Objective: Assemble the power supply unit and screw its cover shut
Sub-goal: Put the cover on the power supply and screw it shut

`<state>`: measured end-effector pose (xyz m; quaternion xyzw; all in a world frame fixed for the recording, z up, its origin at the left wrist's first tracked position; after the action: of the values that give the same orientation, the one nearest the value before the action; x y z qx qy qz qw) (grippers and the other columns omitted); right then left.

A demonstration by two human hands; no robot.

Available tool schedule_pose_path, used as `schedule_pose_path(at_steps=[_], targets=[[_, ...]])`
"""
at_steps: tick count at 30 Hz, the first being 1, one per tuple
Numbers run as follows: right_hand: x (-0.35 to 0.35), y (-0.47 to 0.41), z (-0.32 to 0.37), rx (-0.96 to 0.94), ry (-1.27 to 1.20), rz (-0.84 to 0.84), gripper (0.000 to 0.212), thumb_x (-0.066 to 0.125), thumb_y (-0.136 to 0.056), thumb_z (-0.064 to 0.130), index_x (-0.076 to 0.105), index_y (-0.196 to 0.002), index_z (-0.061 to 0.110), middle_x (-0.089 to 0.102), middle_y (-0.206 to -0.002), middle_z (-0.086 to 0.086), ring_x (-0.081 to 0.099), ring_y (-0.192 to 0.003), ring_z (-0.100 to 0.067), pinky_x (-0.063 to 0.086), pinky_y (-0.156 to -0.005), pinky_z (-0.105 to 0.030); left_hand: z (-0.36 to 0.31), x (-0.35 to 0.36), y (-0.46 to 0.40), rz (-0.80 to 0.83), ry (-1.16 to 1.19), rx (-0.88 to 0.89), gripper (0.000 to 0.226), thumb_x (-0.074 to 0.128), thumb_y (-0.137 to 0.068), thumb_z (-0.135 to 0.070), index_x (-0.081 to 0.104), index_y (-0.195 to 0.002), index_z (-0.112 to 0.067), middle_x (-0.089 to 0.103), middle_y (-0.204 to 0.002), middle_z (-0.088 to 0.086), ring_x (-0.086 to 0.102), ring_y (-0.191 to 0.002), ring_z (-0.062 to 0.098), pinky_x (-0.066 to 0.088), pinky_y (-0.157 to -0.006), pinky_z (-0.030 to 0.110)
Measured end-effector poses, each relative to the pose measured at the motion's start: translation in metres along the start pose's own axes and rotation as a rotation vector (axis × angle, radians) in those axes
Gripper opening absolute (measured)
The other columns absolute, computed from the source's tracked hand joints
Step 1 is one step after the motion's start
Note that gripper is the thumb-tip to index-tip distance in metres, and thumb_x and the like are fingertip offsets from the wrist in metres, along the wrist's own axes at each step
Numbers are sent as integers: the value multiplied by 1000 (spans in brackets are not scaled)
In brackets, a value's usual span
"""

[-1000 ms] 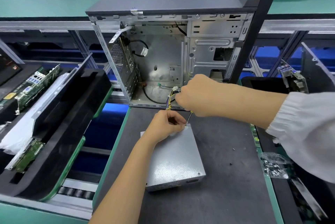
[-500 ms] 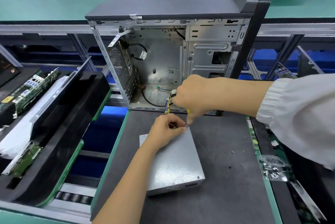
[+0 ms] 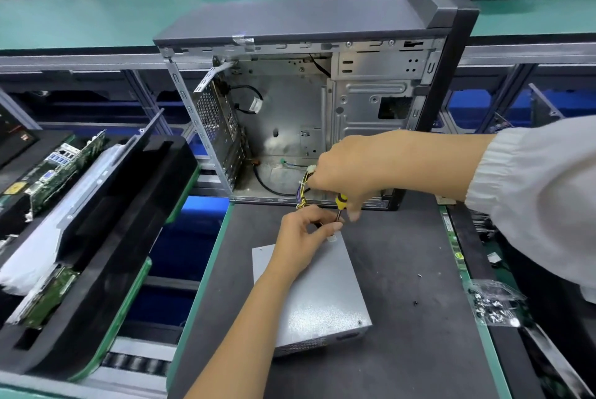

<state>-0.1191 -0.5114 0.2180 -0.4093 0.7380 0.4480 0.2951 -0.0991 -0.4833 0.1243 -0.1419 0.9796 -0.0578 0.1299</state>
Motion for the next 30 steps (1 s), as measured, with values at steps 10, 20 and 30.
schedule_pose_path(at_steps=[10, 20, 30], targets=[[-8, -5, 2, 34, 166, -66, 19, 54, -92, 19, 51, -76, 10, 35, -59, 0, 33, -48, -15, 25, -43, -22, 4, 1, -1, 10, 13, 26, 23, 76, -82, -7, 60, -77, -23, 62, -71, -11, 60, -75, 18, 45, -78, 19], [-12, 5, 4, 1, 273, -64, 30, 56, -92, 31, 46, -72, 11, 33, -59, 2, 41, -53, -19, 20, -43, -24, 10, 6, -2, 56, 62, -7, 13, 66, -89, -2, 70, -84, -13, 75, -86, 1, 72, -89, 16, 54, -88, 28], [-23, 1, 4, -10, 110, -127, 15, 58, -85, 8, 51, -99, 9, 40, -88, -3, 32, -49, -15, 21, -41, -27, 9, 5, -1, 57, 20, 4, 13, 60, -94, -5, 69, -85, -7, 73, -81, 1, 67, -82, 14, 53, -85, 30]])
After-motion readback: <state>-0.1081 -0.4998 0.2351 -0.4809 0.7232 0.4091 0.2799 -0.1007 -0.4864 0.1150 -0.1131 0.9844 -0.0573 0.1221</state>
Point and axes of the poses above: each hand's wrist, its own y-axis away from the middle knuckle, its own x-axis out of the palm, z = x × y, the point moved 10 cm from there along -y, towards the middle knuckle
